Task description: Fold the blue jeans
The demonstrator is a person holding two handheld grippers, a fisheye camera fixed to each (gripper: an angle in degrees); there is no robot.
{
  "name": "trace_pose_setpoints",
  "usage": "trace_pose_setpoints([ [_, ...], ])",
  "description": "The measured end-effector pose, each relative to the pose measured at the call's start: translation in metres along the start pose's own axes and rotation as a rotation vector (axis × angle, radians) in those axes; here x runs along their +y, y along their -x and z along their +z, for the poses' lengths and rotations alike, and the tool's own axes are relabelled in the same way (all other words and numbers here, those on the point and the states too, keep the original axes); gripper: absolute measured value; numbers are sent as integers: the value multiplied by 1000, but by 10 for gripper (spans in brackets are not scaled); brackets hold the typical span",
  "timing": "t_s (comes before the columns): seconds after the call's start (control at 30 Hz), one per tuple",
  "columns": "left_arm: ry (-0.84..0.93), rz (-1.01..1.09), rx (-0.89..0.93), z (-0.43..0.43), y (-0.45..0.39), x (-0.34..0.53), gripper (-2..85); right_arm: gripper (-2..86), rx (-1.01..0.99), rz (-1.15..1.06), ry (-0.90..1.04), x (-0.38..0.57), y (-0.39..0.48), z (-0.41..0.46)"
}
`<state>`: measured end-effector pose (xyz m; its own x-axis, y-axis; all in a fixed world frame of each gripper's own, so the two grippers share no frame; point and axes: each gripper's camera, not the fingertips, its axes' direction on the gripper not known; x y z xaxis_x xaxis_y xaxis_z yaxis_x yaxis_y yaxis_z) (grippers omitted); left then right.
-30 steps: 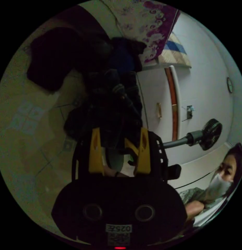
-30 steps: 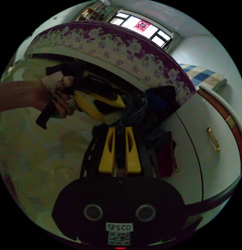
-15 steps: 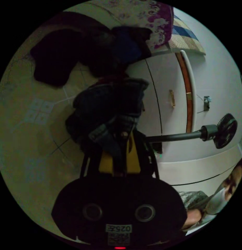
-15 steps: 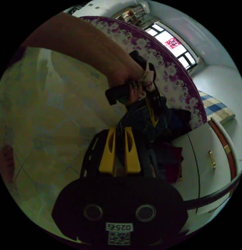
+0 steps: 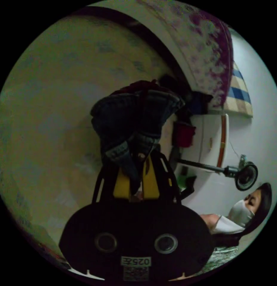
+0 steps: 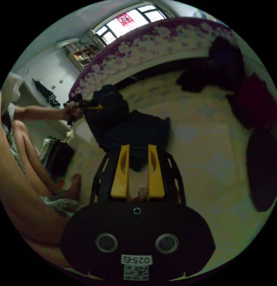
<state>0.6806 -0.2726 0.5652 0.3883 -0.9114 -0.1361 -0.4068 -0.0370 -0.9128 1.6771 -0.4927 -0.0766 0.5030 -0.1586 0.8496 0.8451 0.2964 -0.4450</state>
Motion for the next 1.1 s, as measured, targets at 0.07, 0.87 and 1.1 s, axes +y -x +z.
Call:
trace_pose_setpoints([
  [0.07,-100,-126,15,-62,65,63,5,99,-98,78,71,-4,-17,14],
  [0.87,-923,-320,391,-414,269,569,12,168,-369,742,193,-91,-109,96],
  [1.1,-923,-305,389,-497,240,604,14,133,-462,799,147,-101,-100,130],
])
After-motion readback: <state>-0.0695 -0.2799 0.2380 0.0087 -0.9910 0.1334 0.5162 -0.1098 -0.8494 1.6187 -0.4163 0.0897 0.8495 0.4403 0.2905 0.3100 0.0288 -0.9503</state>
